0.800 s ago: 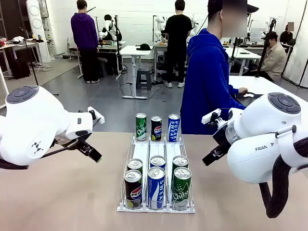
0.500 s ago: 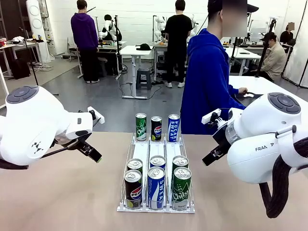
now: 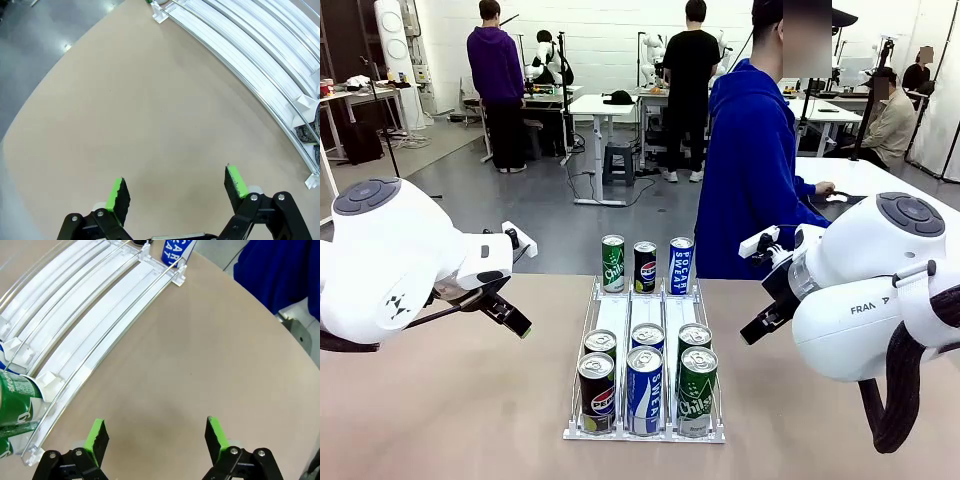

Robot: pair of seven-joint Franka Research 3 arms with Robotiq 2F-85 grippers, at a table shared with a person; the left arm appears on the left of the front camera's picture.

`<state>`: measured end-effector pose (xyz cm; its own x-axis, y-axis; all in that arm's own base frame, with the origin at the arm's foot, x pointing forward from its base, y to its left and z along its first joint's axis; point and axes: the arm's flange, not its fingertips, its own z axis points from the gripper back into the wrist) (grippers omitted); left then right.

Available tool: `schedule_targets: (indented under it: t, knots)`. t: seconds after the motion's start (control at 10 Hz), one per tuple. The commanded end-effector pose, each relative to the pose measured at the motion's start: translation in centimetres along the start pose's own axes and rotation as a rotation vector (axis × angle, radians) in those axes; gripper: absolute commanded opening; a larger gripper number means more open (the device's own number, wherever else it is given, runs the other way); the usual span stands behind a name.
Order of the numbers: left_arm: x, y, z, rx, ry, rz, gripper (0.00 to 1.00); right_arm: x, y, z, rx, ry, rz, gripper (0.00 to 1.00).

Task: Retrieve and hand over the desired beverage to the person.
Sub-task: Pick up a can of the same type that the person held from the Automatic Can Dispenser.

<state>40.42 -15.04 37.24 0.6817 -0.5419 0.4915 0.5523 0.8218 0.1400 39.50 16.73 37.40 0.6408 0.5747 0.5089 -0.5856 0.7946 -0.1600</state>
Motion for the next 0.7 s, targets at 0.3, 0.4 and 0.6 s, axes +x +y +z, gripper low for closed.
schedule_targets:
  t: [0.3, 0.4, 0.6]
  knots:
    - [-0.01, 0.02, 0.00, 0.000, 0.000, 0.000, 1.00, 0.00, -0.01, 0.00, 0.000, 0.000, 0.000, 1.00]
    - [-0.01, 0.02, 0.00, 0.000, 0.000, 0.000, 1.00, 0.00, -0.01, 0.00, 0.000, 0.000, 0.000, 1.00]
    - [-0.01, 0.02, 0.00, 0.000, 0.000, 0.000, 1.00, 0.00, -0.01, 0.00, 0.000, 0.000, 0.000, 1.00]
